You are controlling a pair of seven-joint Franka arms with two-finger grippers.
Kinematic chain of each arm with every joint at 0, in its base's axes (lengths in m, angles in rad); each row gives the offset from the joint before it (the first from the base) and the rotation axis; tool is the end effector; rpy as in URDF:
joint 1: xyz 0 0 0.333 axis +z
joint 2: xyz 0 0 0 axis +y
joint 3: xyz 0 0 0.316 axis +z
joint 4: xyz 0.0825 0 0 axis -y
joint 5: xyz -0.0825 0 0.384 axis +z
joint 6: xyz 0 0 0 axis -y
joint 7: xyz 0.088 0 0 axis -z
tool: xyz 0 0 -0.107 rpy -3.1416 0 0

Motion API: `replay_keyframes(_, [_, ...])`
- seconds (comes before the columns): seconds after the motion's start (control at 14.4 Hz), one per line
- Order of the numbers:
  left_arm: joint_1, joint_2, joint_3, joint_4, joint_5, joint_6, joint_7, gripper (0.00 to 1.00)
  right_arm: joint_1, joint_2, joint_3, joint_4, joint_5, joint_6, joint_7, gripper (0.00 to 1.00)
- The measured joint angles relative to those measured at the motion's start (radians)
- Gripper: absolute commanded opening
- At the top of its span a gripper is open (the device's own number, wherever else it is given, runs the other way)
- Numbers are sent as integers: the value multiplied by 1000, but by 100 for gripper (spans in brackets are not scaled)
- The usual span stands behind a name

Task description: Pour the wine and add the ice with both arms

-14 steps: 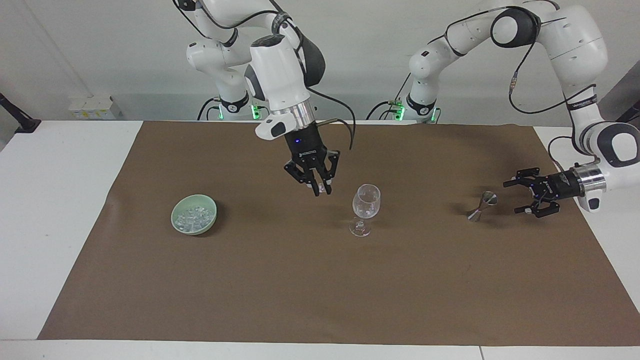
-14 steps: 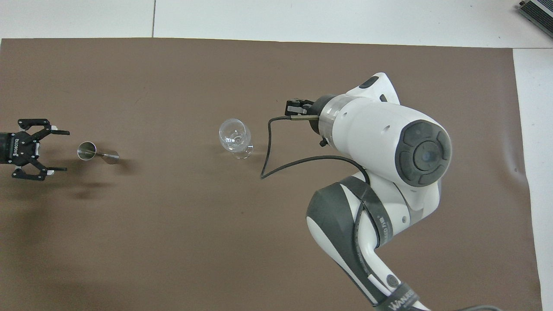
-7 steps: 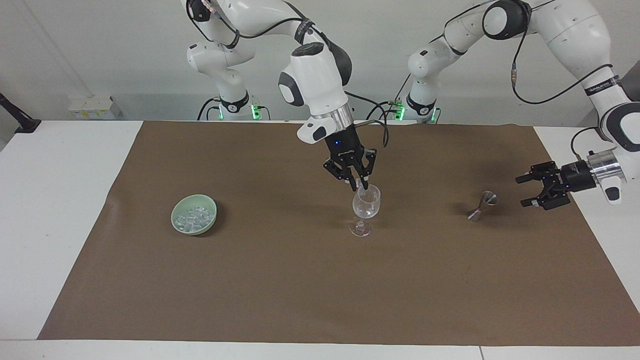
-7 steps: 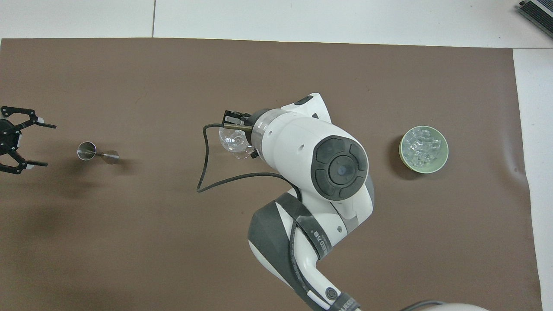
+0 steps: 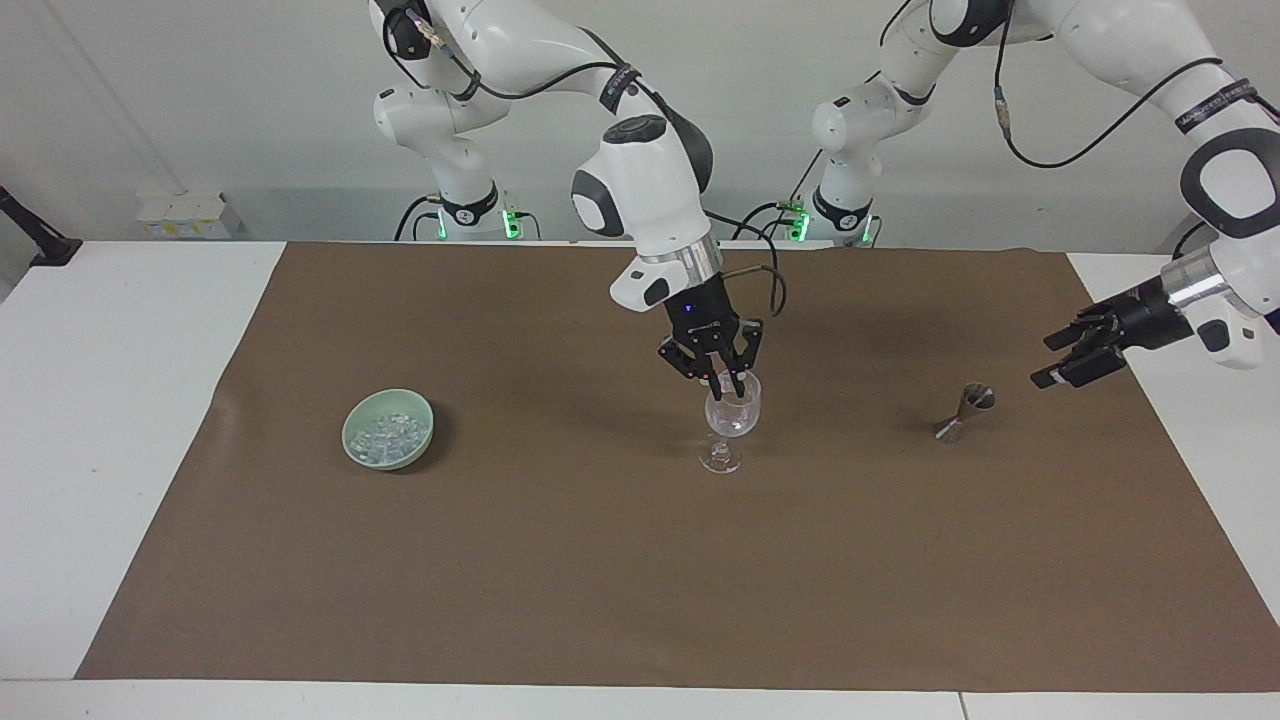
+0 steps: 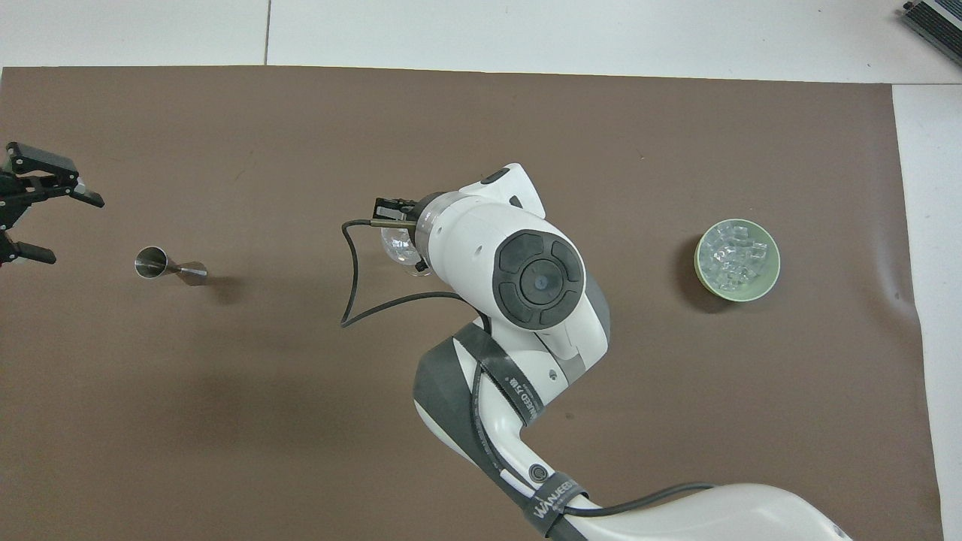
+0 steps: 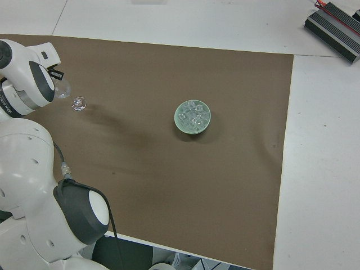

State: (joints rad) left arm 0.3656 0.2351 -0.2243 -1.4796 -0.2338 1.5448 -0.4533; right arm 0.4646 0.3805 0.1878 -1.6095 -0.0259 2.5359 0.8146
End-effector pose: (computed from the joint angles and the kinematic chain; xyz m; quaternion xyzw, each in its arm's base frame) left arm 0.6092 0.0753 0.5348 0.9410 0.2960 -0.1023 0.1280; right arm 0.5740 0.4149 0.4730 -0.9580 0.0854 -0.1881 0.1986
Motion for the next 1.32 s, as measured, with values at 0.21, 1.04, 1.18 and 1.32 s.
replay_keyframes(0.21, [-48,-45,0,1,65,9,95,100,0,0,0,4,0,0,0,18])
replay_keyframes(1.04, [-218,-209,-1,-2,187,-3,165,100,1,0,0,8,-2,12,0,34])
replay_keyframes(1.18, [-218,-225,-1,-3,187,-8,168,100,1,0,0,8,-2,12,0,35])
replay_keyframes(1.32, [-224,-243,2,-8,187,-30,169,100,1,0,0,8,-2,12,0,38])
